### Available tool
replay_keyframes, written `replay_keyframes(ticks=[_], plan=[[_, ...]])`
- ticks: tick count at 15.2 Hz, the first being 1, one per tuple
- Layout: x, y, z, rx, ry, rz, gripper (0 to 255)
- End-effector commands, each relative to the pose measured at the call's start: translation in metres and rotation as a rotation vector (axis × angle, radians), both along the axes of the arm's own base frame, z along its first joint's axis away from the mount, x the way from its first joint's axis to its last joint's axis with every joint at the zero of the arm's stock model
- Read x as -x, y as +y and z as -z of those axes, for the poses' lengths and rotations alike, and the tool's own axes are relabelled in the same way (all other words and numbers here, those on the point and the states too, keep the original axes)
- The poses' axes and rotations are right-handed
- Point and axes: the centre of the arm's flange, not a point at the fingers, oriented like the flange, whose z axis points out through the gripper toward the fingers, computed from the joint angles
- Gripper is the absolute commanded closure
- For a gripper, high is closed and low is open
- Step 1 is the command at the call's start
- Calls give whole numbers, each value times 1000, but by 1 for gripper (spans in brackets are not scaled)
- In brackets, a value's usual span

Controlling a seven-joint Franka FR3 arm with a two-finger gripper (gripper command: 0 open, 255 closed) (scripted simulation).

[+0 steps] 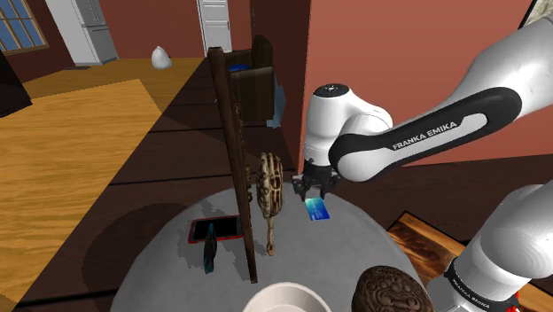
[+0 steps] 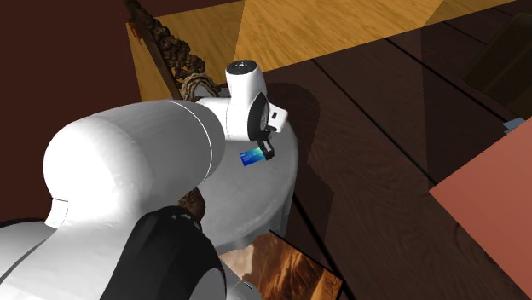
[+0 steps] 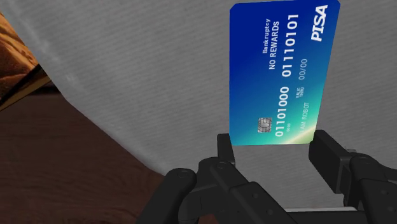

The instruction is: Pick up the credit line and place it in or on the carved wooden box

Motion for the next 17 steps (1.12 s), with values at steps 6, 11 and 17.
replay_keyframes(ticks=[6,11,17], plan=[[0,0,-37,0,1,0,255],[0,0,-64,0,1,0,255],[0,0,-95,0,1,0,255]])
